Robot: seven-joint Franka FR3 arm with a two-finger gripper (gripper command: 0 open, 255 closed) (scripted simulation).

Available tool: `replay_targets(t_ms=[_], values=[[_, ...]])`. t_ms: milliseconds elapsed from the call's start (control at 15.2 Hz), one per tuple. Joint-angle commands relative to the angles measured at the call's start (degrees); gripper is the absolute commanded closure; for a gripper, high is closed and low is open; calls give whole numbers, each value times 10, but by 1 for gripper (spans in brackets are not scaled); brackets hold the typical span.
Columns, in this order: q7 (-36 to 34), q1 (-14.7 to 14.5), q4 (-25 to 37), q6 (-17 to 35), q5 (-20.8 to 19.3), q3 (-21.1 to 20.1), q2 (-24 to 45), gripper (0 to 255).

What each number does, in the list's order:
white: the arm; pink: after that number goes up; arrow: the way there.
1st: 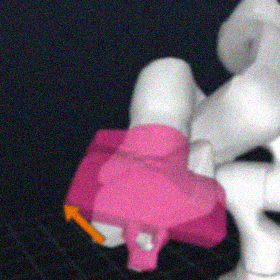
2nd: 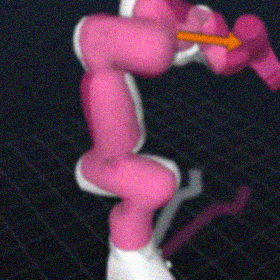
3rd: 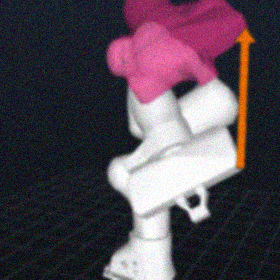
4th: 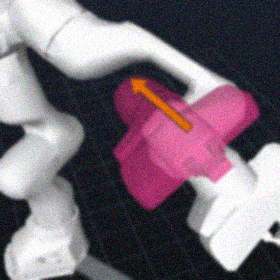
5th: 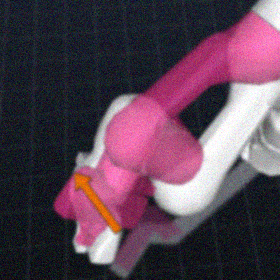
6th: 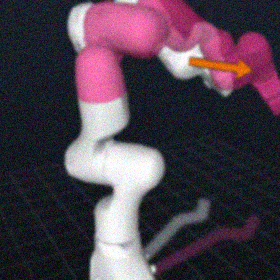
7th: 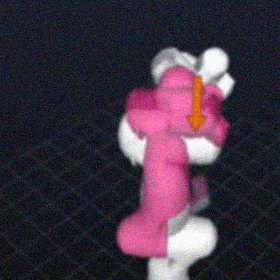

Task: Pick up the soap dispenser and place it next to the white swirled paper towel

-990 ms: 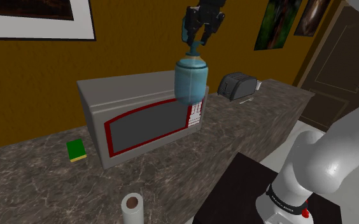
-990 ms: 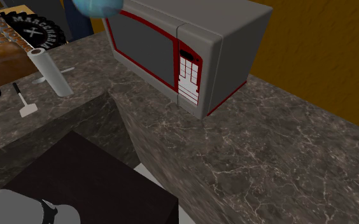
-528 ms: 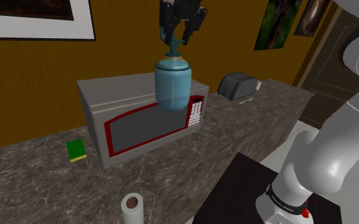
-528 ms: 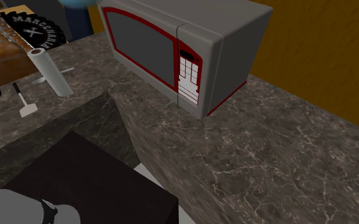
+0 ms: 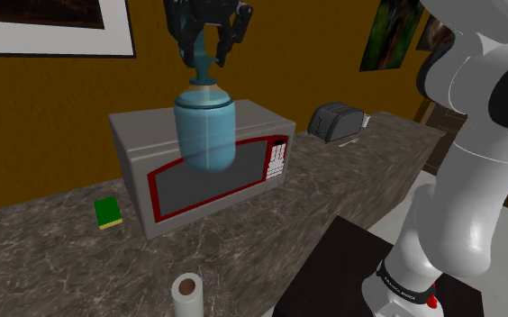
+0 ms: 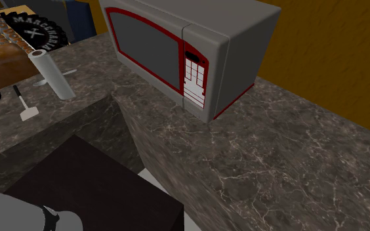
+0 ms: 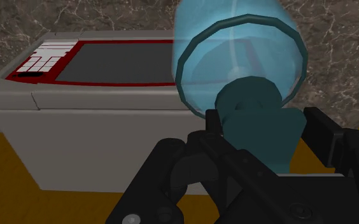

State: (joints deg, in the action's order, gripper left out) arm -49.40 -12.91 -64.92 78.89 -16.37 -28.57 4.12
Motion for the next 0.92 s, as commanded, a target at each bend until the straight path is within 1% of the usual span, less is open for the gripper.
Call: replay_targets(t_ms=[0, 66, 132, 198, 264, 330, 462, 660, 858], values=[[-30, -33, 73, -29, -42, -20, 59, 255], [-42, -58, 118, -48, -67, -27, 93, 255], [-52, -89, 173, -72, -97, -32, 131, 255], [-55, -146, 273, -114, -144, -29, 194, 255], [-61, -126, 222, -88, -121, -27, 169, 255], [-65, -110, 183, -67, -107, -29, 150, 255], [-70, -85, 122, -33, -86, -32, 122, 255], [-75, -60, 51, 10, -62, -32, 90, 255], [-77, -44, -7, 47, -45, -30, 65, 255]])
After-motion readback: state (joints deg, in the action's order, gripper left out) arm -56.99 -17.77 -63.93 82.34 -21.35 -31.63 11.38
